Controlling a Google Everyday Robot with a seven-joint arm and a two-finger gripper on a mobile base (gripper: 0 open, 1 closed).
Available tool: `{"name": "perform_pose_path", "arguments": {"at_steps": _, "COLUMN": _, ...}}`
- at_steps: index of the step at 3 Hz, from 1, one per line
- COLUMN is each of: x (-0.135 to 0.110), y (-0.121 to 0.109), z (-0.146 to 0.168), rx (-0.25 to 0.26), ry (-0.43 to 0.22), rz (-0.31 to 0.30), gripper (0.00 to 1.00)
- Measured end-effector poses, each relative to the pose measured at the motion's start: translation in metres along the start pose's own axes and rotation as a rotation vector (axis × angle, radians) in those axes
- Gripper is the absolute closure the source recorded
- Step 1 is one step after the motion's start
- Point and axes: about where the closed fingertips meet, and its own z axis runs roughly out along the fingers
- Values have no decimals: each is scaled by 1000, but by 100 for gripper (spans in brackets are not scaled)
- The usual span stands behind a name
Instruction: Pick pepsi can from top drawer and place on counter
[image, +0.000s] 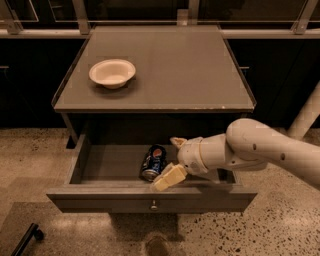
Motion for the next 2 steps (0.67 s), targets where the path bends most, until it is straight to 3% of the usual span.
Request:
{"name": "perform_pose_path", "arguments": {"at_steps": 1, "x": 0, "y": -16, "z": 40, "rx": -9, "ry": -24, "rz": 62, "gripper": 0}}
{"name": "perform_pose_path", "arguments": {"at_steps": 2, "x": 1, "y": -16, "z": 43, "rx": -12, "ry": -24, "rz": 64, "gripper": 0}}
